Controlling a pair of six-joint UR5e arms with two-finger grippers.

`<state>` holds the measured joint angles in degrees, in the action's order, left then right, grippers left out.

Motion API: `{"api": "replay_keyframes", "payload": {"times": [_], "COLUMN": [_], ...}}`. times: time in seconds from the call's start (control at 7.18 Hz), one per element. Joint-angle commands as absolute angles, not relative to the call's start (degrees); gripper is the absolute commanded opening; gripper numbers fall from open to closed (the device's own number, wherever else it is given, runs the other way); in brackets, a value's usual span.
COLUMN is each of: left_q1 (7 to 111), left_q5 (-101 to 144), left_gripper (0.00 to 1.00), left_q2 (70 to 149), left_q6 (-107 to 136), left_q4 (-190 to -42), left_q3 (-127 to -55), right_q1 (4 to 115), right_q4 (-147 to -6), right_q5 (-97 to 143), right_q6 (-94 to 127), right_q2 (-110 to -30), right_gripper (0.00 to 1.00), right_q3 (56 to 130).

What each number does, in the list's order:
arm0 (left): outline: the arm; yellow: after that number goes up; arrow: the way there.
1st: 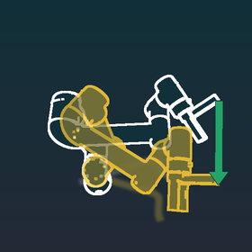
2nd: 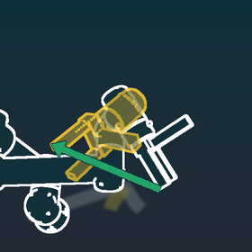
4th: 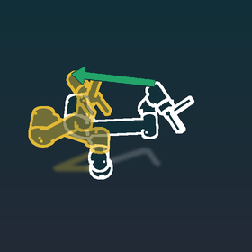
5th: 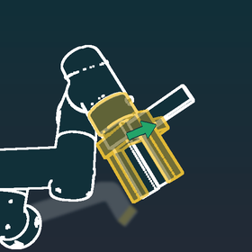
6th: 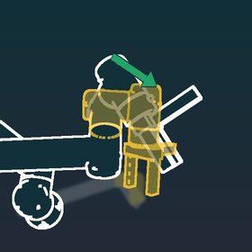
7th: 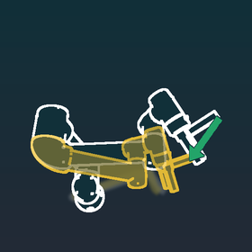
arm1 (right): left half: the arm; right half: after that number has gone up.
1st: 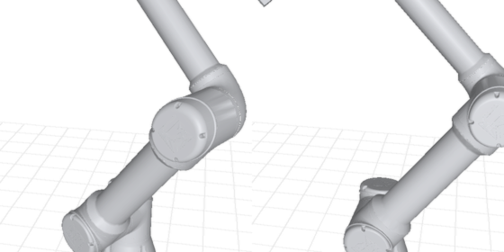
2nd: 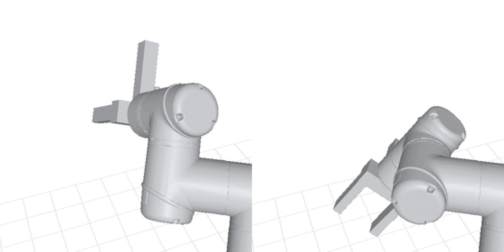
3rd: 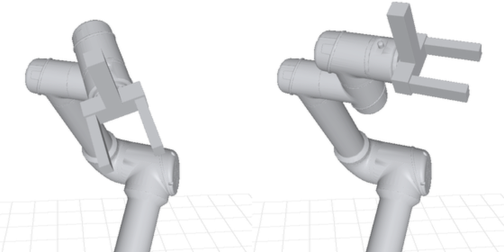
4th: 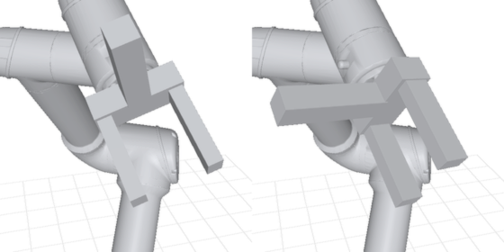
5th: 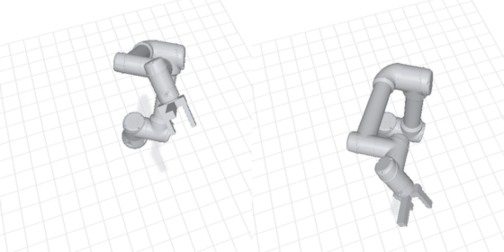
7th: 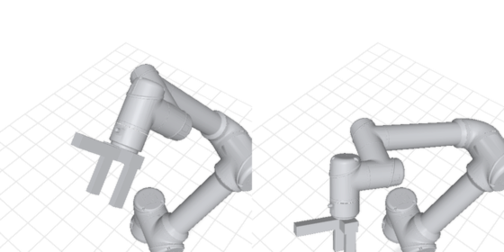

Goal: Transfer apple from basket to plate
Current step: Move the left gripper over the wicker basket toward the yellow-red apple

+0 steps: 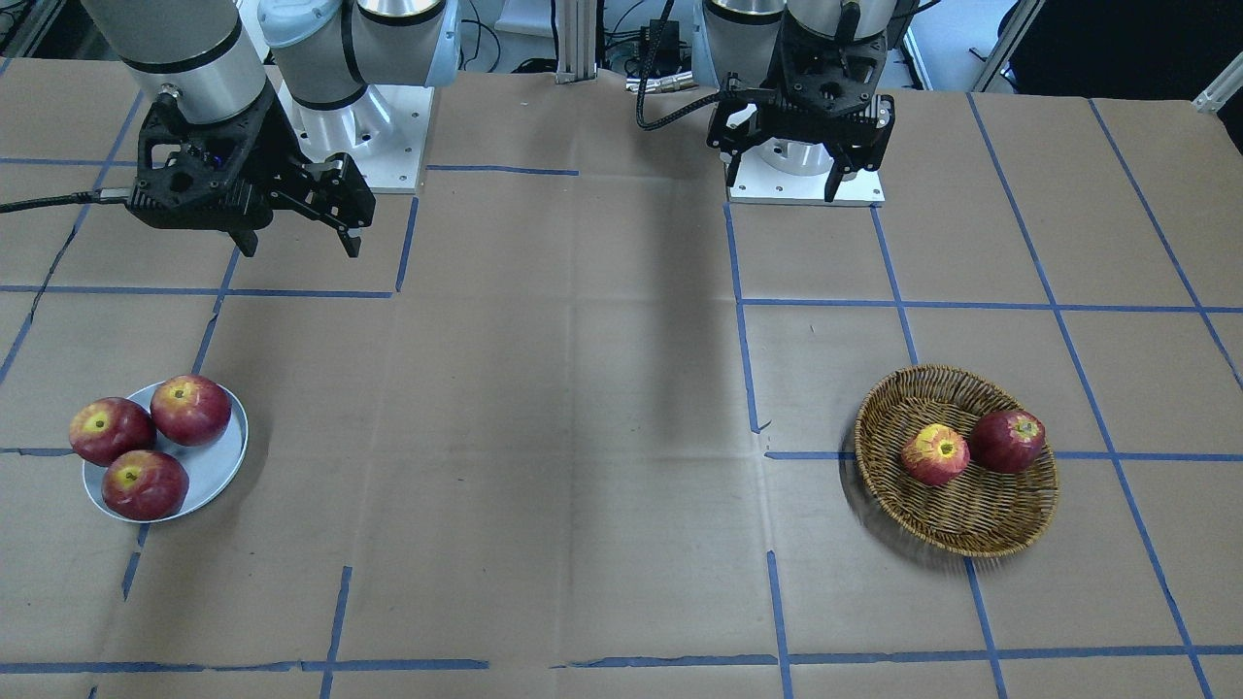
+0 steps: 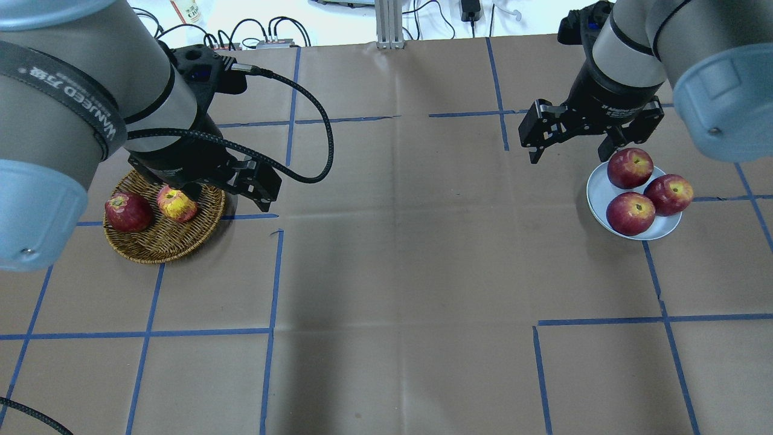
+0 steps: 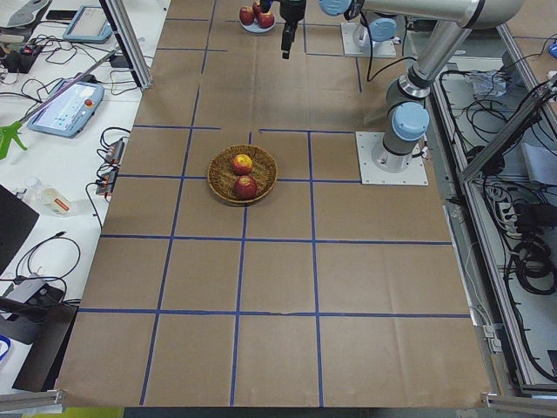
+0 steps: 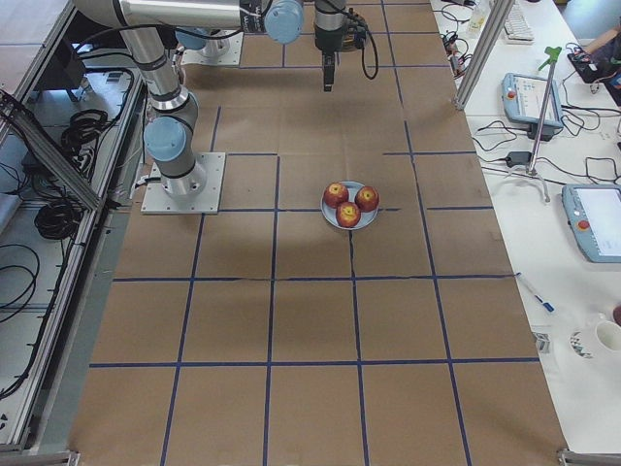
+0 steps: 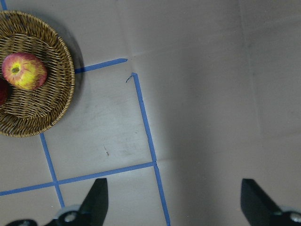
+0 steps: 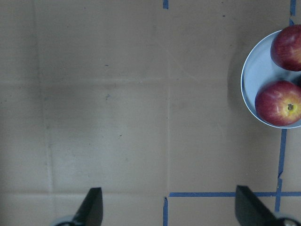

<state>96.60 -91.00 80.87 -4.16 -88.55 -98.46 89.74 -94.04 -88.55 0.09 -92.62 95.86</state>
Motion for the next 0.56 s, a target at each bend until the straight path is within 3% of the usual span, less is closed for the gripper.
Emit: {"api": "replay_keyframes", "payload": {"times": [0.0,0.42], "left_q1": [96.5,96.5], "left_q5": [-91.23,-91.23], "left_gripper": [1.0,1.0], "left_q2": [81.12,79.98], "left_q6": [-2.3,-0.26], "left_q4": [-88.77,-88.86], "left_q3": [-98.44,-98.44], "right_q1": [89.74,89.74], "right_q4": [-94.04,-94.04], "right_q5": [-88.51,-88.51], "right_q6": [0.09,0.09], "right_q2": [-92.64,-92.64], "right_gripper": [1.0,1.0], "right_q3": [95.89,95.98]}}
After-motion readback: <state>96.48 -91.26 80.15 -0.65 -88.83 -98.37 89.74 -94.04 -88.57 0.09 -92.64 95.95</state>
